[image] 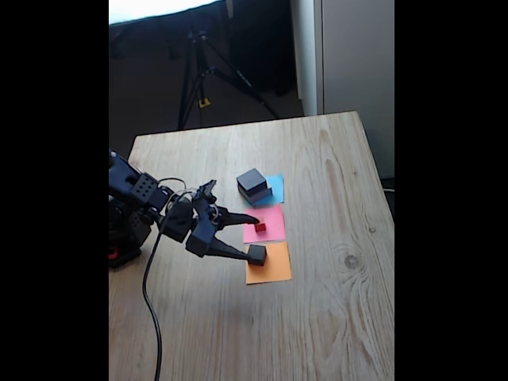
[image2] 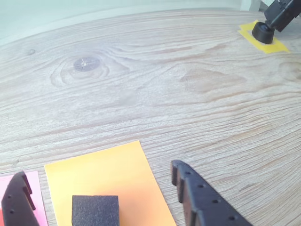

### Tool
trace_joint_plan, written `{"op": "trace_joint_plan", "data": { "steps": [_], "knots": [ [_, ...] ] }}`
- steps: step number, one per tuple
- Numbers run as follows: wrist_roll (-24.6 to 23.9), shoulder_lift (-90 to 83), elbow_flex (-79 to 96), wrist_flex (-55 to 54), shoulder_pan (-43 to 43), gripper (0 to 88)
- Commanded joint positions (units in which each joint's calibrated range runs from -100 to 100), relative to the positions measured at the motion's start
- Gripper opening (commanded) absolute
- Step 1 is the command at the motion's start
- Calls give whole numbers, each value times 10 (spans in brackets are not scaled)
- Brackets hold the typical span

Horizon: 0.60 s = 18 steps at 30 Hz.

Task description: Tower of hanoi

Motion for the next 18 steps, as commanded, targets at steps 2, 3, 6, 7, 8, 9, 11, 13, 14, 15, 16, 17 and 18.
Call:
{"op": "trace_joint_plan", "data": {
  "steps": [2, 3, 6, 7, 8, 9, 11, 13, 14, 15, 16, 17, 18],
  "knots": [
    [9, 46, 14, -106, -9, 373],
    [9, 60, 20, -123, -9, 372],
    [9, 101, 30, -176, -9, 371],
    [9, 116, 36, -195, -9, 371],
    [9, 130, 41, -212, -9, 371],
    [9, 146, 46, -233, -9, 371],
    [9, 175, 56, -274, -9, 371],
    [9, 203, 64, -304, -11, 371],
    [9, 212, 66, -314, -12, 370],
    [9, 225, 66, -323, -12, 370],
    [9, 233, 65, -325, -12, 370],
    [9, 241, 64, -329, -11, 370],
    [9, 248, 62, -333, -11, 369]
  ]
}}
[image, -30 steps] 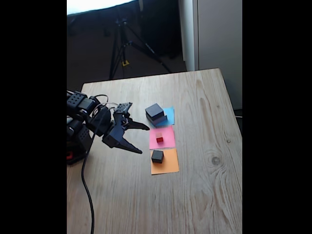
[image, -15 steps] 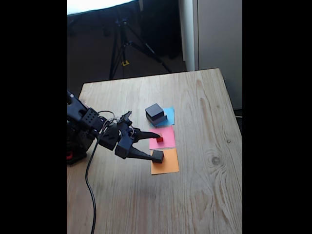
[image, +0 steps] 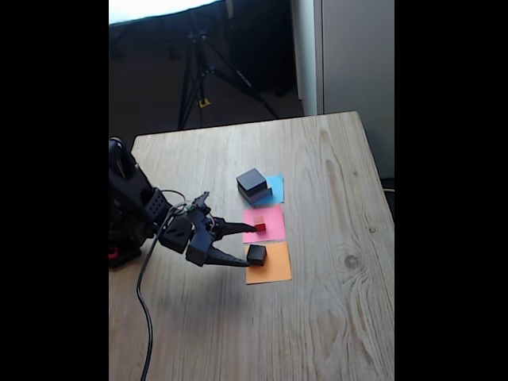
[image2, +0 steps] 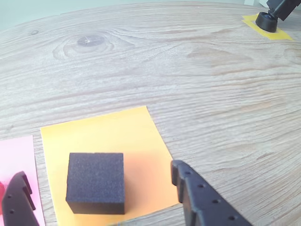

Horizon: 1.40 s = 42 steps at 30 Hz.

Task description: Tower of hanoi

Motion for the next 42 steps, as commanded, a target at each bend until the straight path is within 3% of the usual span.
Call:
{"op": "trace_joint_plan", "data": {
  "steps": [1, 31, 42],
  "knots": [
    [9, 19, -8, -28, -3, 368],
    [9, 70, -45, -3, -23, 309],
    [-45, 98, -78, 0, -23, 292]
  ]
}}
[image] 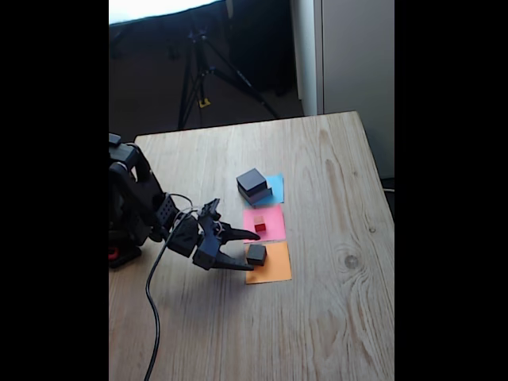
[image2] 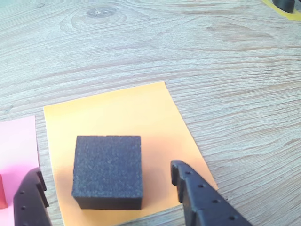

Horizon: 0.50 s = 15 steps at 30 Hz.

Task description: Tower of hanoi

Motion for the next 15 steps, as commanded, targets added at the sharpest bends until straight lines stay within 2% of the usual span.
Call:
{"op": "trace_joint_plan", "data": {
  "steps": [1, 5, 15],
  "knots": [
    [-31, -1, -20, 2, -1, 290],
    [-52, 3, -27, 2, 3, 281],
    [-54, 7, -26, 10, 4, 251]
  ]
}}
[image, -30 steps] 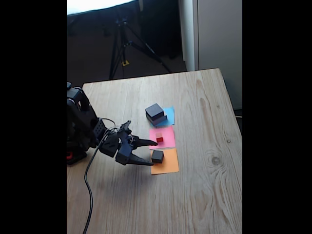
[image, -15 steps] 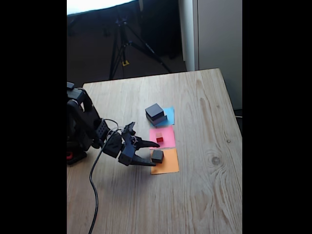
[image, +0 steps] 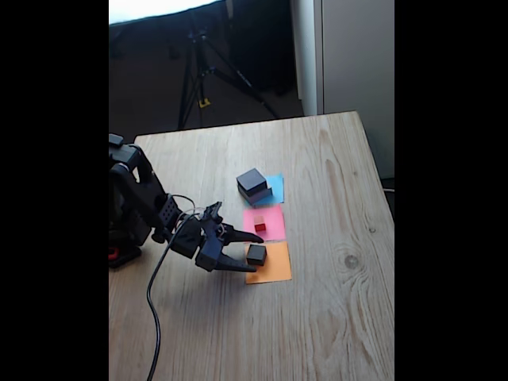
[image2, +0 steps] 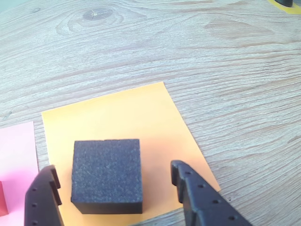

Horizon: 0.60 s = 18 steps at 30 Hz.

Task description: Tower of hanoi

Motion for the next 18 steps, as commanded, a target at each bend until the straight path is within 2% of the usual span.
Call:
{"op": "trace_joint_plan", "data": {
  "steps": [1, 13, 18],
  "knots": [
    [-14, -1, -12, 2, 4, 247],
    [-22, 0, -13, 1, -1, 154],
    [-9, 1, -13, -1, -2, 96]
  ]
}}
